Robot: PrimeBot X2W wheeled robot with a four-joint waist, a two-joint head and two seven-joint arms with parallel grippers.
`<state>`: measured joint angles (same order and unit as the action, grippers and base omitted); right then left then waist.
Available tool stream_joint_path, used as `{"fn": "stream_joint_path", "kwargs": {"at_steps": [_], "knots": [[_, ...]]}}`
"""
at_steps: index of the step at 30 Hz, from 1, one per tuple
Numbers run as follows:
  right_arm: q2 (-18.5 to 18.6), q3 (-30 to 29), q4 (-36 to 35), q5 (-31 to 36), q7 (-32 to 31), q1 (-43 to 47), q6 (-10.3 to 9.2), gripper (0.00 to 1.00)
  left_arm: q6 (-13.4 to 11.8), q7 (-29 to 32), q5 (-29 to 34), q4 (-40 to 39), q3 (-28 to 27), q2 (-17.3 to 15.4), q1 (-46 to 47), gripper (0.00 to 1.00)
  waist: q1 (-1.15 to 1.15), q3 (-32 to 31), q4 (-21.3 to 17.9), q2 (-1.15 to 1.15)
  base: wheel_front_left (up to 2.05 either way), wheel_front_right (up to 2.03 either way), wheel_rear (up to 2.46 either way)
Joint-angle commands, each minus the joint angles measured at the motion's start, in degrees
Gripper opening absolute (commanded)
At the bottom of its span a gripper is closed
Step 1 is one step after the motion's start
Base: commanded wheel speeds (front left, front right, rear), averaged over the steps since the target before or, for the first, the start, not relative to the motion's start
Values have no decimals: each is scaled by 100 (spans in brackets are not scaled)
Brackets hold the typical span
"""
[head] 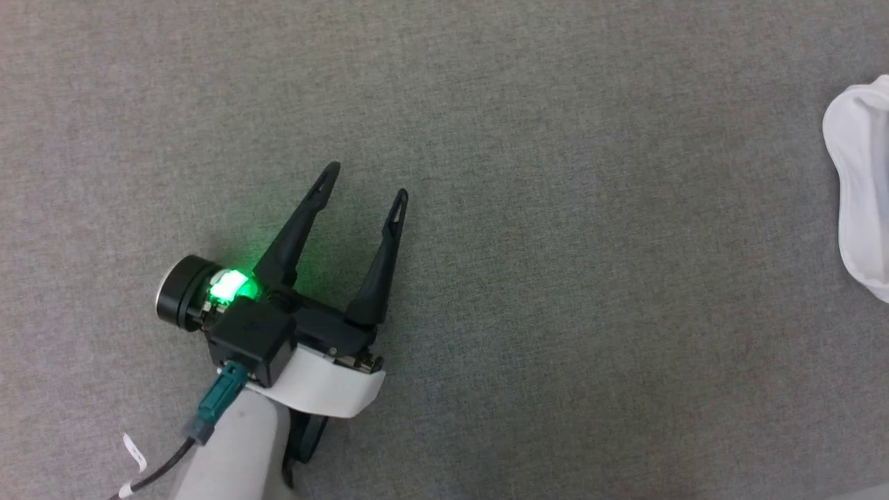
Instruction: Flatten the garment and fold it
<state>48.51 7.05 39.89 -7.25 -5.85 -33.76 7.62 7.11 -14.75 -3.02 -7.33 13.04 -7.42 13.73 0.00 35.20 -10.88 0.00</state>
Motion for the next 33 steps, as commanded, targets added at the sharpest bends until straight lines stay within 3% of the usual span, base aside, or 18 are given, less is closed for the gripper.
{"fn": "stream_joint_path", "kwargs": {"at_steps": [1, 11, 21, 26, 33], "knots": [[-58, -75, 37, 81, 68, -30, -13, 100, 37, -25, 0, 105, -51, -53, 67, 100, 0, -31, 11, 0, 0, 0, 0], [-166, -207, -118, 301, 430, -169, -13, 100, 9, -25, -93, 328, -158, 115, -201, 100, 0, -992, 35, 0, 0, 0, 0], [-663, -46, -1198, 1, 876, -172, -13, 100, -164, -25, -190, 497, -543, 255, -851, 100, 0, -2222, 357, 0, 0, 0, 0], [-1081, -161, -1918, -256, 1038, 97, -13, 100, -327, -25, -255, 502, -818, 312, -1095, 100, 0, -2628, 540, 0, 0, 0, 0], [-1957, -584, -3039, -374, 1077, 932, -13, 100, -466, -25, -285, 490, -1106, 356, -1369, 100, 0, -2984, 797, 0, 0, 0, 0]]}}
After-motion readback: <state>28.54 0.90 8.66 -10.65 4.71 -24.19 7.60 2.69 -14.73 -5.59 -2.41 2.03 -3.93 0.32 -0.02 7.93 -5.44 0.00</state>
